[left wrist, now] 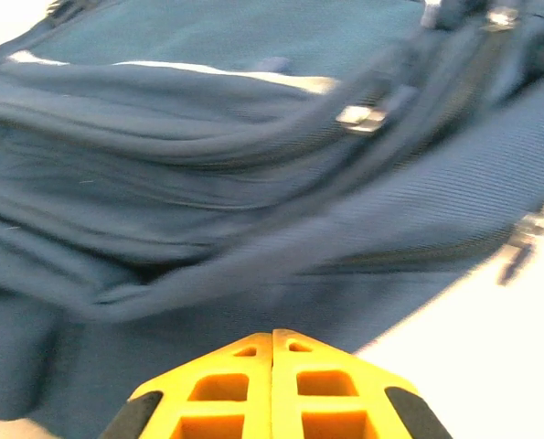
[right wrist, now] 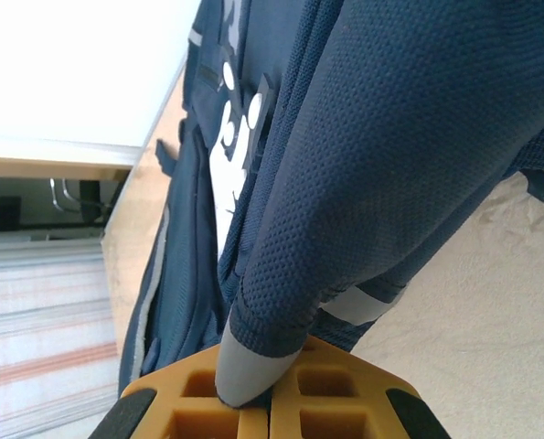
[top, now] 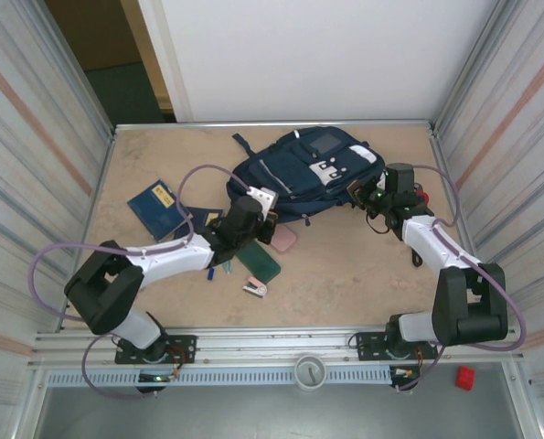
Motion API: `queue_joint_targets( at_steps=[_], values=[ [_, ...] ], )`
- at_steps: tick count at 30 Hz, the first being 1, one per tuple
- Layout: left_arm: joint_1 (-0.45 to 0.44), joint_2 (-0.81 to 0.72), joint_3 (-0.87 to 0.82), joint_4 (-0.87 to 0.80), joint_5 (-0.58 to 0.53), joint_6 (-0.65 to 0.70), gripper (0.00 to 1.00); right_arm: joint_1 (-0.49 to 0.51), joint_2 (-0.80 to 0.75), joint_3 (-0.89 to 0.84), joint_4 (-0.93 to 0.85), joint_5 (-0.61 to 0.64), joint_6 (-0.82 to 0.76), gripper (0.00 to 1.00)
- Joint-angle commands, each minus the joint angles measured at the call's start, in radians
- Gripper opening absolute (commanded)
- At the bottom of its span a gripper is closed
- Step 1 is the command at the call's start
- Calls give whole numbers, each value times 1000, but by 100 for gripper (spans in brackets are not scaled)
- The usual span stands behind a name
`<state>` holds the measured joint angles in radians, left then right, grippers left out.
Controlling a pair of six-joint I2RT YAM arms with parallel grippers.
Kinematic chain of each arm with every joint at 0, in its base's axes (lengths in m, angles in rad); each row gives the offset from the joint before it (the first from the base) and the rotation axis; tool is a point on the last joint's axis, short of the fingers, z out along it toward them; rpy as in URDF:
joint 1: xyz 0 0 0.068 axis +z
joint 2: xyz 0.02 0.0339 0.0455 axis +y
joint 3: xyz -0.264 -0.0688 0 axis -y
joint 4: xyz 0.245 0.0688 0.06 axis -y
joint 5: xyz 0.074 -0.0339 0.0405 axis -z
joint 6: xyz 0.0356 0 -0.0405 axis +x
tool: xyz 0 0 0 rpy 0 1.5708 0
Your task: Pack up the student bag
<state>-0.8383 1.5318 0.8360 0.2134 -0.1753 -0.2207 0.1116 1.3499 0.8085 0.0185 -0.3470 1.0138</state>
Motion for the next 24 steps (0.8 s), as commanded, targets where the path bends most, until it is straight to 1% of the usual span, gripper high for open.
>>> queue_joint_targets(
  at_steps=[1,3,5,7,10,17,19,20,24],
  values=[
    [-105,31,47,9,-131,-10,28,20,-33,37,72,-51,44,0],
    [-145,61,57,18,-184,-21,40,26,-46,39,79,-44,70,0],
    [-188,89,76,8,-256,-26,49,37,-61,43,83,-33,92,0],
    [-222,120,103,-6,-309,-27,54,54,-74,47,88,-21,108,0],
    [-245,166,146,-22,-393,-41,58,78,-90,53,92,4,119,0],
    [-248,255,252,-57,-565,-50,58,99,-87,66,89,11,120,0],
    [-246,264,267,-56,-613,-42,56,100,-84,64,87,11,117,0],
    [-244,264,270,-53,-623,-40,54,100,-83,62,86,10,116,0],
    [-222,261,279,-55,-631,-36,38,100,-77,48,81,14,102,0]
  ],
)
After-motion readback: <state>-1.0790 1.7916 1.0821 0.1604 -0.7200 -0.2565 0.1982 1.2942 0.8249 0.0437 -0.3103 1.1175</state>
